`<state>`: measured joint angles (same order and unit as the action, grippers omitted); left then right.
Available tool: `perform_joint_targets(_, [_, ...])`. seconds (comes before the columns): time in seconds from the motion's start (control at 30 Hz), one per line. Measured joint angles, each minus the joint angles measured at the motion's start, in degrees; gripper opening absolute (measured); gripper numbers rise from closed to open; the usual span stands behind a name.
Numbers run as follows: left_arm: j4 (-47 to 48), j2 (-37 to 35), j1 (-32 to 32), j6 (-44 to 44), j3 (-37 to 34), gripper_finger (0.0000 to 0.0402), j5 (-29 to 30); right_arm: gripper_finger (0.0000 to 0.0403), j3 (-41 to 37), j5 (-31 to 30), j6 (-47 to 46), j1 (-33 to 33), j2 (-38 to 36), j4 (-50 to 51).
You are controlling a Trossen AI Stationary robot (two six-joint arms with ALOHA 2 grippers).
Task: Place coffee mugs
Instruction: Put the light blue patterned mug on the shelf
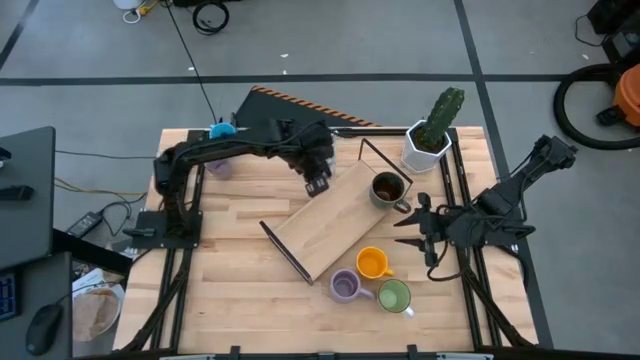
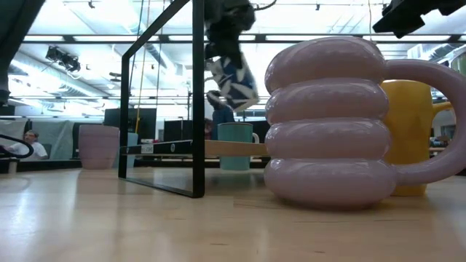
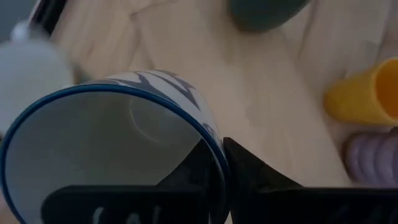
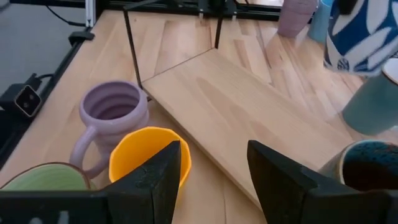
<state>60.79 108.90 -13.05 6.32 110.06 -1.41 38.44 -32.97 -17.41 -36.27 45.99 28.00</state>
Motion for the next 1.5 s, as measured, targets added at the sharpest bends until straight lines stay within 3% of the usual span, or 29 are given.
perform_joint_targets(0.27, [3.9,11.4,2.2,-15.6,15.1,0.0030,-2.7,0.0191,0.0,0.0,-0.4,0.0,-0.1,0.1])
perform_joint_targets(0.37, [3.6,14.0,2.0,-21.9,17.6,0.0030,-4.4,0.0191,0.0,0.1,-0.6,0.0,-0.1,0.5])
perform_joint_targets(0.6, [1.1,18.1,0.9,-31.9,18.1,0.0030,-0.1,0.0191,0.0,0.2,-0.9,0.0,-0.1,0.7])
perform_joint_targets(0.77, [-1.3,19.6,0.8,-32.5,18.1,0.0030,2.9,0.0191,0.0,0.2,-0.9,0.0,0.0,0.9])
perform_joint_targets(1.5, [-5.1,22.5,0.7,-31.3,17.8,0.0030,3.3,0.0191,0.0,-0.4,-1.6,0.0,1.4,0.4])
